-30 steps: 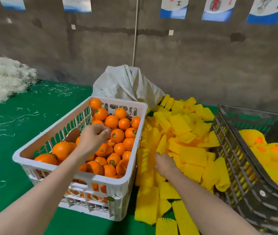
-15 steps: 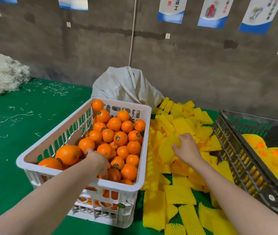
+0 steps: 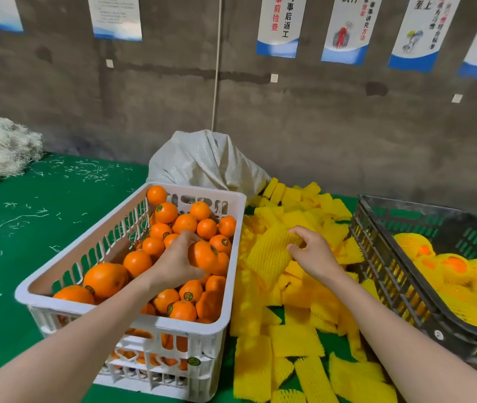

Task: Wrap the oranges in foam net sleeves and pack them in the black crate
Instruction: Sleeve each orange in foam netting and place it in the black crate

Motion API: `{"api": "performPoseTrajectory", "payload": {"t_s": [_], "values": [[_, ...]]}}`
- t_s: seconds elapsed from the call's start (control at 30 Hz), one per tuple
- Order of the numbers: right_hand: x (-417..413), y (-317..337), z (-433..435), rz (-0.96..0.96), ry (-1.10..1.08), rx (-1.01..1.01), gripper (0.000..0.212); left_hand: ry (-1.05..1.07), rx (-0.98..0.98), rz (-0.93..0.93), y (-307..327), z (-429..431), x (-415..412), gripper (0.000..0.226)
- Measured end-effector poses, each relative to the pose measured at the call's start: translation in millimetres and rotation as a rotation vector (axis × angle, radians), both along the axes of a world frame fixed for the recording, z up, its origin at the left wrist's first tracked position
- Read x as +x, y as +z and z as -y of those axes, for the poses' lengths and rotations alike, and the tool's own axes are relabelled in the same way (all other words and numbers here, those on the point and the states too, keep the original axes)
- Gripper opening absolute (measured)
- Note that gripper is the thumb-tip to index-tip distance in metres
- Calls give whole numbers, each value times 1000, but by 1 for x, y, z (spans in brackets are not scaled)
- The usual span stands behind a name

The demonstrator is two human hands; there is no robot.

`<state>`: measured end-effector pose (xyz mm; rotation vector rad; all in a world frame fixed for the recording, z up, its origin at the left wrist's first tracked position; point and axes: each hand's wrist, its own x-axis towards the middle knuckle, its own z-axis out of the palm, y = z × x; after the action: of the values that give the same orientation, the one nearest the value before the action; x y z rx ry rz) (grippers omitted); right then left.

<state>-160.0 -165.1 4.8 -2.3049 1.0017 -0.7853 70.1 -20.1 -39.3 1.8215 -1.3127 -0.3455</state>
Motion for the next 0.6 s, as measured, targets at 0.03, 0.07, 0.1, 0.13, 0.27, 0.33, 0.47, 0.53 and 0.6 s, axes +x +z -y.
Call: {"api": "performPoseTrajectory", "payload": {"t_s": [0.03, 0.07, 0.1, 0.13, 0.27, 0.33, 0.47, 0.53, 0.6], "values": [[0, 3, 0, 29, 18, 79, 27, -44, -25, -115, 5, -3, 0, 67], [0, 6, -1, 68, 44, 173, 23, -64, -66, -240, 9, -3, -5, 69], [0, 10, -3, 126, 82, 271, 20, -84, -154, -294, 12, -3, -10, 71], [-1, 13, -6, 197, 121, 366, 19, -87, -204, -337, 19, -1, -15, 72], [-12, 28, -20, 433, 279, 671, 26, -162, -348, -675, 39, 4, -44, 74], [-21, 35, -28, 496, 356, 822, 21, -180, -376, -841, 51, 6, -60, 75], [-36, 46, -43, 448, 568, 1003, 31, -249, -364, -994, 63, 18, -95, 85], [-40, 45, -46, 395, 583, 1055, 40, -258, -357, -1092, 68, 26, -112, 76], [-42, 43, -44, 357, 561, 1084, 42, -237, -397, -1305, 74, 34, -132, 54]]}}
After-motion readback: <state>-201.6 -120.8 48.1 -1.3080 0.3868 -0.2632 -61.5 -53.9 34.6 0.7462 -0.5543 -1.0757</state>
